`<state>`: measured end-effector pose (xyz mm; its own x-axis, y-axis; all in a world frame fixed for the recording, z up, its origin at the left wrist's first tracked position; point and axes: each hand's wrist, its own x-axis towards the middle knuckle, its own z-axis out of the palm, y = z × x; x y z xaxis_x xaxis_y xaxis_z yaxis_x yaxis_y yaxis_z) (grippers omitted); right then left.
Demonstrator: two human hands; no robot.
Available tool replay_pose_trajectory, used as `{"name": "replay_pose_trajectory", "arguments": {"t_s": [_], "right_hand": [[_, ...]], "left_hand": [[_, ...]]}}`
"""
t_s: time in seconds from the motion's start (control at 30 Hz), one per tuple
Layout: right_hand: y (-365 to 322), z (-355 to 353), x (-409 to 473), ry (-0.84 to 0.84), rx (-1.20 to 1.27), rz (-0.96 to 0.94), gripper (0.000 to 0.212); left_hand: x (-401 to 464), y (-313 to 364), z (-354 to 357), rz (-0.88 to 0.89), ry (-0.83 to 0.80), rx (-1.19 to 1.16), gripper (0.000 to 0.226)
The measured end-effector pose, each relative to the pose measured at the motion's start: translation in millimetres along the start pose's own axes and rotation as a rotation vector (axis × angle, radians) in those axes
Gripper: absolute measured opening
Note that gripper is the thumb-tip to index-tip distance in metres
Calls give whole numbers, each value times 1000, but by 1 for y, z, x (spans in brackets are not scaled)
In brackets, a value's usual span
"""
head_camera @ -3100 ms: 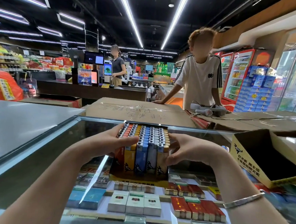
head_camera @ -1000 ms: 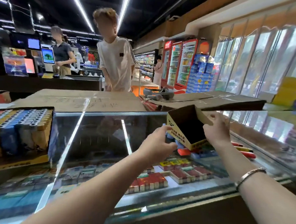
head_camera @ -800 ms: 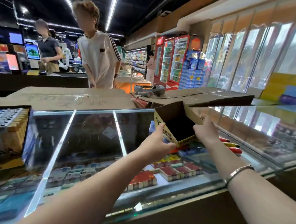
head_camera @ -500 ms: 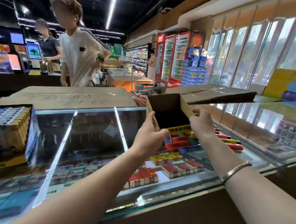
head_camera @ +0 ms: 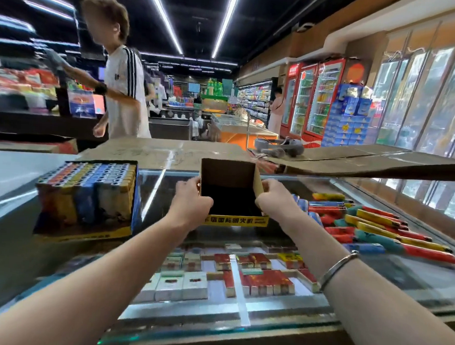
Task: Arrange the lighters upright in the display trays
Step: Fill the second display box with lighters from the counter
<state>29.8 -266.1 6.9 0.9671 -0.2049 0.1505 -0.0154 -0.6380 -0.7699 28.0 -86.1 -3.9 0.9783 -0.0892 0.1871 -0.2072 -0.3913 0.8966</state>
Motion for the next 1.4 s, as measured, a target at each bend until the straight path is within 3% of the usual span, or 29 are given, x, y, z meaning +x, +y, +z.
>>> {"name": "replay_pose_trajectory", "arguments": {"t_s": [0.1,0.2,0.4,0.43,0.5,0.6,0.63,0.73,0.83,0.93,1.03,1.23,1.3,1.4], "right_hand": [[-10,19,3,-132,-34,35,46],[-15,29,9,-154,-78,25,54],[-14,24,23,-190,-205,8,29],[-14,19,27,-193,-220,7,33],[-11,9,37,-116,-255,-3,46],[13,-8,53,235,-476,67,48],[24,-12,54,279,-592,136,50],[51,-21,52,144,-732,389,68],[55,-23,48,75,-788,492,76],[52,-24,49,15,-806,381,58],[43,-29,44,-170,-590,217,40],[32,-33,34,-417,-477,89,25],[32,-34,37,-351,-432,68,30],[41,-34,42,-62,-628,150,56]], "left_hand": [[2,-17,-19,-68,4,60,52],[6,-25,-25,-92,16,136,54],[17,-35,-26,-37,23,204,70],[19,-37,-26,-27,21,198,71],[22,-41,-26,-10,14,201,71],[26,-46,-26,-3,2,181,72],[28,-48,-27,-4,-10,173,74],[32,-51,-30,-17,-43,155,81],[32,-52,-32,-41,-52,127,83],[31,-52,-32,-42,-73,106,83],[32,-52,-33,-44,-83,117,82],[33,-50,-33,-55,-96,95,85],[32,-50,-34,-60,-98,102,86],[32,-49,-34,-62,-101,112,86]]}}
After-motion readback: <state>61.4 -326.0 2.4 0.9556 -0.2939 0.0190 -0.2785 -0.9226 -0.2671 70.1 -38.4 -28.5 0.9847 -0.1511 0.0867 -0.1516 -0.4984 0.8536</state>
